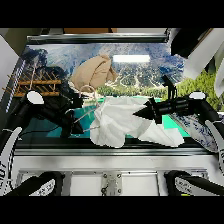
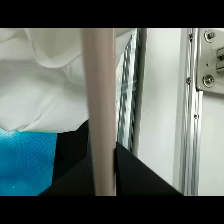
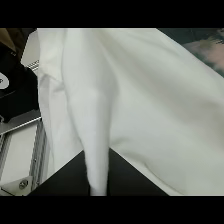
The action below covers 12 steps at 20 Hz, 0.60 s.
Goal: Fold the clothes and pants, and hang the long-sleeved shirts on hangers.
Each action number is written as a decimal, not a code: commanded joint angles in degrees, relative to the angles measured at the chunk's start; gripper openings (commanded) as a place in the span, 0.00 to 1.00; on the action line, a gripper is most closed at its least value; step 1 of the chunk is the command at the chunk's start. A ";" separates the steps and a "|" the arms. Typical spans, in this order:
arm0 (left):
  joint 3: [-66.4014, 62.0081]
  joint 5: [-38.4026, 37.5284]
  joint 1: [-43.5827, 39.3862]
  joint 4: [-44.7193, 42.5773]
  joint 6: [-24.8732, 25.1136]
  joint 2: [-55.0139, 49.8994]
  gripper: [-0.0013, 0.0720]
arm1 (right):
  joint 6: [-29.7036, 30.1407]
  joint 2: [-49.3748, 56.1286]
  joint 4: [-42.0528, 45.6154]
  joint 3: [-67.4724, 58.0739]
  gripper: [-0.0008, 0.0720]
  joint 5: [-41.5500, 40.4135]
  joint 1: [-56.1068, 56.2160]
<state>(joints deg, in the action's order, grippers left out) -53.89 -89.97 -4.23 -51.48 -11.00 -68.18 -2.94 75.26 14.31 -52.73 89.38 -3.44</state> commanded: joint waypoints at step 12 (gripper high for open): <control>-0.02 3.78 0.04 -0.02 -10.12 0.04 0.56 | -0.07 -0.02 -0.63 0.00 0.03 -0.63 -0.04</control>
<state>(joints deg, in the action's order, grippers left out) -53.91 -86.94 -4.25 -51.37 -18.02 -68.12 -3.20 75.31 14.11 -52.69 88.53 -3.46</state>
